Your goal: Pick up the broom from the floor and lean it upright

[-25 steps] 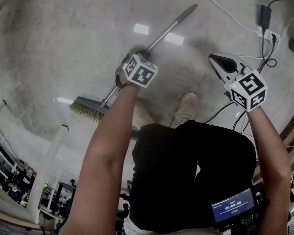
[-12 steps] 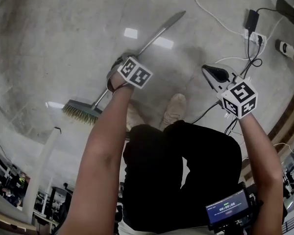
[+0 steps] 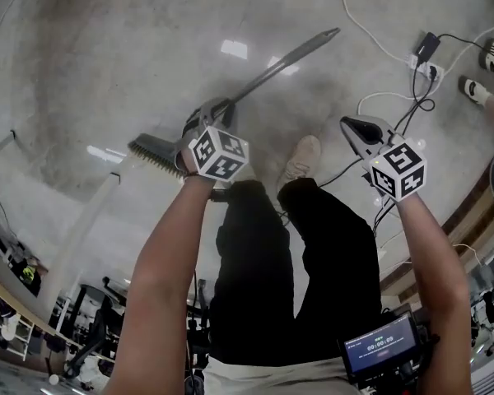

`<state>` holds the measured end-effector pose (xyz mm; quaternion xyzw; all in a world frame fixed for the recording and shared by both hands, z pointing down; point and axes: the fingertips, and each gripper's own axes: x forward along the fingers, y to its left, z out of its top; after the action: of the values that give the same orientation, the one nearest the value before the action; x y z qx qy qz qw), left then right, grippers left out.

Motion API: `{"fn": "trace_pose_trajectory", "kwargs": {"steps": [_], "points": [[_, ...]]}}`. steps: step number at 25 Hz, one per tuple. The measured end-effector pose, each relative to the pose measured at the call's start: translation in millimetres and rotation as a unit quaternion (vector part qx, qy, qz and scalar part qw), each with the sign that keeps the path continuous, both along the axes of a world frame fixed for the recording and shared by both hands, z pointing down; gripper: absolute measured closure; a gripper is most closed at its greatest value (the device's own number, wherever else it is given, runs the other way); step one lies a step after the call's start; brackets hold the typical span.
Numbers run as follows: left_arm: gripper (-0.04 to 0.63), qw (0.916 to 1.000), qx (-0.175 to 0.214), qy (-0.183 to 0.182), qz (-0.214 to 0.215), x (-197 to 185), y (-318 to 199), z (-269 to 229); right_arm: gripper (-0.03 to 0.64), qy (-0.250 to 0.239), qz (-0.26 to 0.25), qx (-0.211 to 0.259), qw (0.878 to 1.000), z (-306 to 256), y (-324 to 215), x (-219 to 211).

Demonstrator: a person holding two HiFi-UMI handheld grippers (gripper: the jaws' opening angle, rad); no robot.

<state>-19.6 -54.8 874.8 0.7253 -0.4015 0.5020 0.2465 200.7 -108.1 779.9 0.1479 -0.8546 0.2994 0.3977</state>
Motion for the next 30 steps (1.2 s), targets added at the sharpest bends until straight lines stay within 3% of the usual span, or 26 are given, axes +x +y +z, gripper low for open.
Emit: {"fn": "trace_pose_trajectory", "kwargs": {"steps": [9,17,22,30], "points": [[0.520,0.9958,0.041,-0.018,-0.080,-71,63,-105,0.598,-0.011,-0.048,-0.003,0.999,-86,27,-58],[0.520,0.9709,0.068,-0.033,-0.227,-151,109,-170,0.598,-0.009,-0.104,0.007,0.995,-141,36,-107],[0.520,0.9430,0.081,-0.032,-0.321,-189,141,-194,0.598,-0.026,-0.132,0.006,0.991,-166,45,-142],[0.520,0.8796,0.095,-0.037,-0.465,-211,187,-217,0.598,-0.050,-0.208,0.006,0.977,-188,61,-179]]}}
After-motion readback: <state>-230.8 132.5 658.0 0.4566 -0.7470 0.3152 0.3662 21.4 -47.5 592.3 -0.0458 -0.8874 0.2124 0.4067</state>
